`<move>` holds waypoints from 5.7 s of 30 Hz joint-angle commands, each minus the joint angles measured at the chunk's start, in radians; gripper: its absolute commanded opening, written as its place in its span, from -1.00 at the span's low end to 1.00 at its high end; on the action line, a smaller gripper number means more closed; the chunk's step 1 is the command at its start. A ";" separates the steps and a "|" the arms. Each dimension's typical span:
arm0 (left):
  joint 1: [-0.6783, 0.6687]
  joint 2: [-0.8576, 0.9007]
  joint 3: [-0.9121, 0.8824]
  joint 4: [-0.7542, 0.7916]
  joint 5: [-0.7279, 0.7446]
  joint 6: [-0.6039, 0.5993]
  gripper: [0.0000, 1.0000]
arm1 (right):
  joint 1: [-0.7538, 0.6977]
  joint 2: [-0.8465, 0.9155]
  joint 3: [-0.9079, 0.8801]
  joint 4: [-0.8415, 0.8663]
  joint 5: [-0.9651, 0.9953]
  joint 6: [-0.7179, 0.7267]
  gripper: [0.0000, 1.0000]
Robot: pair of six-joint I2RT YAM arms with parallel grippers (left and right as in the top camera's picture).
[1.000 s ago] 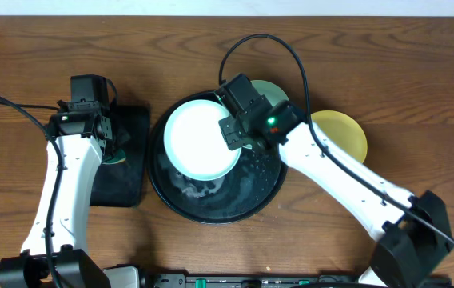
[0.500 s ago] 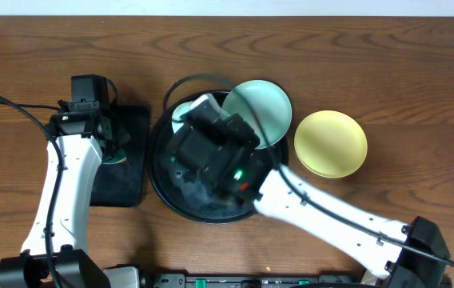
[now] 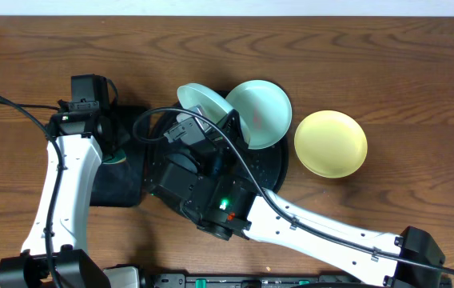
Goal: Clean dirty plates on tray and stack at the side
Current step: 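Carry the green plate right and lower it onto the yellow plate, then release the green plate and move right gripper back toward the tray, then grip the rim of the last pale green plate with right gripper, then bring the sponge in the left gripper onto the last green plate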
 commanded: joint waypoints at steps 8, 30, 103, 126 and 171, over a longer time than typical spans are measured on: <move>0.004 0.006 -0.007 0.001 -0.020 0.020 -0.85 | -0.164 -0.025 0.008 -0.168 -0.643 0.204 -0.98; 0.004 0.006 -0.007 0.000 -0.019 0.020 -0.85 | -1.105 -0.107 0.005 -0.307 -1.588 0.190 -0.98; 0.003 0.006 -0.007 0.000 -0.019 0.020 -0.85 | -0.929 0.458 0.262 -0.146 -1.720 -0.009 -0.97; -0.169 0.006 -0.007 0.093 0.132 0.097 -0.85 | -0.650 0.527 0.225 -0.198 -1.659 0.162 -0.98; -0.470 0.417 -0.007 0.429 -0.135 -0.119 -0.85 | -0.657 0.626 0.225 -0.201 -1.729 0.137 -0.98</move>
